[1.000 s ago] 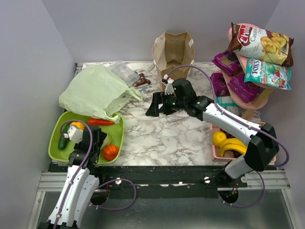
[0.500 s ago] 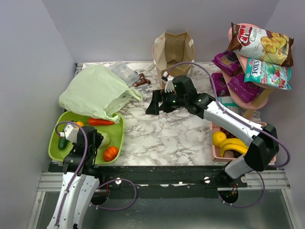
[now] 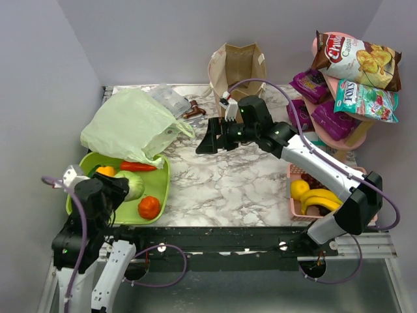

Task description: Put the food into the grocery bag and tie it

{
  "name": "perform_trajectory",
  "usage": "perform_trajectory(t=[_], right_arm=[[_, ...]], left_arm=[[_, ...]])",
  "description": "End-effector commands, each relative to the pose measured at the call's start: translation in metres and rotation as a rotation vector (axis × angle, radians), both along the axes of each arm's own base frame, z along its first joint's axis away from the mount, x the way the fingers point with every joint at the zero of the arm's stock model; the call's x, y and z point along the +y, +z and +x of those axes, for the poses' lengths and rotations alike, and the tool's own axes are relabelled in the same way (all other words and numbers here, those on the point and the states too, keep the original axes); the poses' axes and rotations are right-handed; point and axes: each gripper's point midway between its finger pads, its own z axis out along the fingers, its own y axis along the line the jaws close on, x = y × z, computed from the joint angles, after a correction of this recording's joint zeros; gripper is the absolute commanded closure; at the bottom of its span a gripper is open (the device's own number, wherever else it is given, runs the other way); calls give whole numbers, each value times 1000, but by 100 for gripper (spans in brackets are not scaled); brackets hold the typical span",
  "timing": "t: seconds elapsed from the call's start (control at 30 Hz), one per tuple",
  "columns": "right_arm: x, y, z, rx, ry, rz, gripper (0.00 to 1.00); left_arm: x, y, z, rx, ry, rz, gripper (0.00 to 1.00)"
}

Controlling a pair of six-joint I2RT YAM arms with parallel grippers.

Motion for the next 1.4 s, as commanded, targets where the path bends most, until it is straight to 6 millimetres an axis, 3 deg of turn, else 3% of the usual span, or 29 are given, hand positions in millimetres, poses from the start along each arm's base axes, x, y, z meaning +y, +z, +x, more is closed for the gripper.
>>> perform_trajectory(t=[0.0, 0.13, 0.23, 0.37, 0.53, 0.8, 1.03, 1.37], right_arm=[[6, 66, -22, -7, 72, 138, 0], [9, 103, -21, -2, 50, 222, 0], [13, 125, -23, 34, 22, 316, 0], [19, 145, -29, 91, 22, 476, 0], [22, 139, -19, 141, -38, 490, 0], [25, 116, -7, 250, -131, 492, 0], [37, 132, -7, 280, -70, 594, 0], [49, 152, 3, 283, -43, 667, 0]], left_arm=[[-5, 61, -28, -89, -101, 33, 71], [-17, 116, -32, -217, -185, 35, 71], [-38, 141, -20, -343, -300, 14, 71], [-71, 158, -2, -487, -443, -78, 73], [-97, 177, 24, -598, -524, -218, 74], [-107, 199, 52, -698, -529, -329, 74], [-116, 203, 78, -708, -535, -396, 76], [-130, 217, 91, -733, -541, -465, 76]])
